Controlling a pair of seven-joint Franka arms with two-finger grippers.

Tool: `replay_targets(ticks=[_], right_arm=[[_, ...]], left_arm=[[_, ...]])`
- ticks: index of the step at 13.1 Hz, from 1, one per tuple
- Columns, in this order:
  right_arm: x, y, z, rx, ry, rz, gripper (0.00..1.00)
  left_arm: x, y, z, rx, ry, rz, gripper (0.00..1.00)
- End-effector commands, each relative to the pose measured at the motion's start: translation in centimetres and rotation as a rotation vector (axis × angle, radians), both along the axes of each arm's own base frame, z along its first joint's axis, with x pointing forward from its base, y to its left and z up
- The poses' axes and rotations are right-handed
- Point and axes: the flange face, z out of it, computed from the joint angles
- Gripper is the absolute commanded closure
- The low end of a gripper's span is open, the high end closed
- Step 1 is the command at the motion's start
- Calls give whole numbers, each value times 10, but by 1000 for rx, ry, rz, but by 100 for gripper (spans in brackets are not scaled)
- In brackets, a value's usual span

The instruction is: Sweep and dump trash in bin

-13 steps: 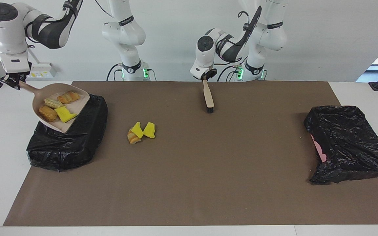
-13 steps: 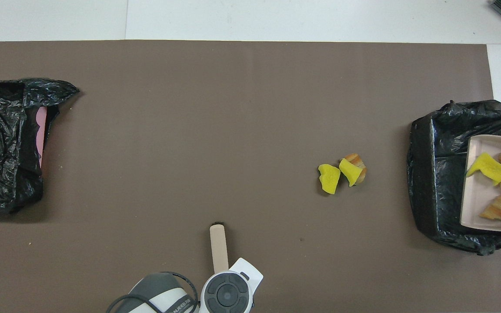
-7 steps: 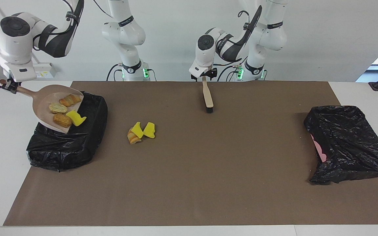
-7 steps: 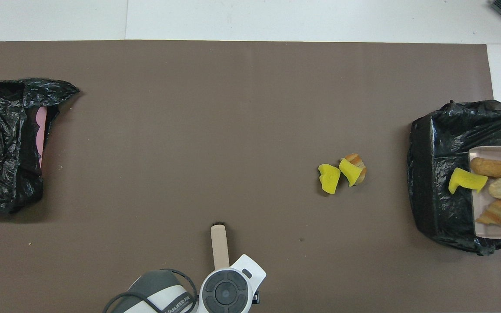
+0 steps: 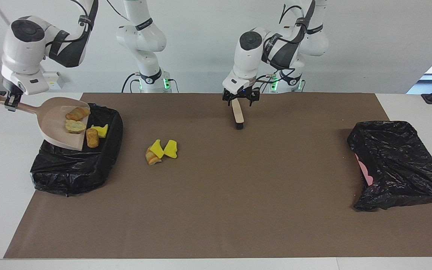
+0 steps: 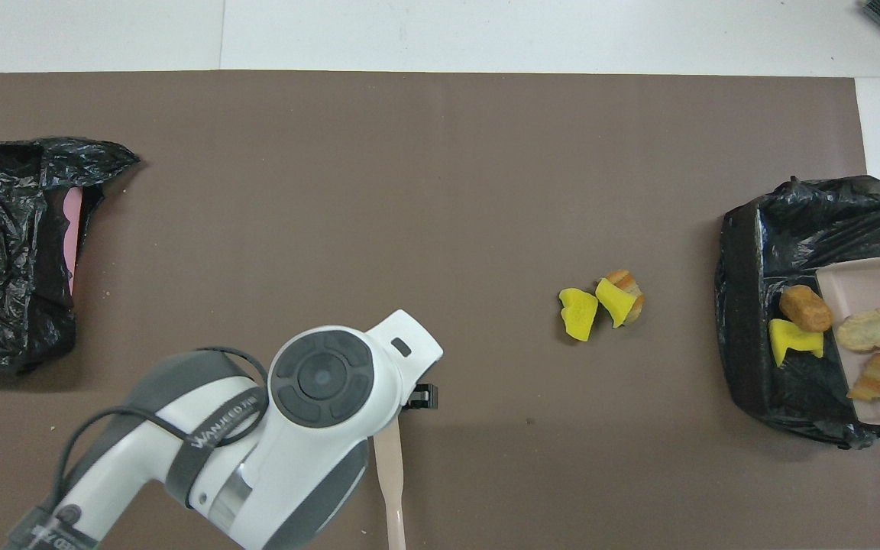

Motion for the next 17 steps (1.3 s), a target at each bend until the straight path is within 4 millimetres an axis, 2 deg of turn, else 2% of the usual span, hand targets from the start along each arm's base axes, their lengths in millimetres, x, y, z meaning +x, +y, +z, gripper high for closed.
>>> replay_targets(ticks=[1,2,4,7,10,12,13,14,15,17], right_arm=[[-2,1,14,-48,-12,43,100],[2,1,23,-61,-29,43,100],[10,14,30,-65,-41,53,100],[13,25,35,-116,-61,46,100],[1,25,35,-150,-77,34,100],[0,24,44,-186,-80,45,100],[-2,26,49,-188,-87,42,100],[-5,29,54,-191,-95,30,100],[-13,31,69,-199,-111,12,100],[-26,39,84,-209,-100,-28,100]], left_arm=[[48,26,53,18,-49,-46,0],[57,37,73,46,-84,-61,0],[77,66,109,55,-138,-59,0],[89,107,149,56,-126,-96,0],[97,144,174,59,-116,-82,0],[101,159,191,54,-118,-84,0],[108,174,197,50,-130,-65,0],[110,186,199,51,-133,-57,0],[113,198,201,49,-133,-54,0],[112,214,201,43,-99,-84,0]])
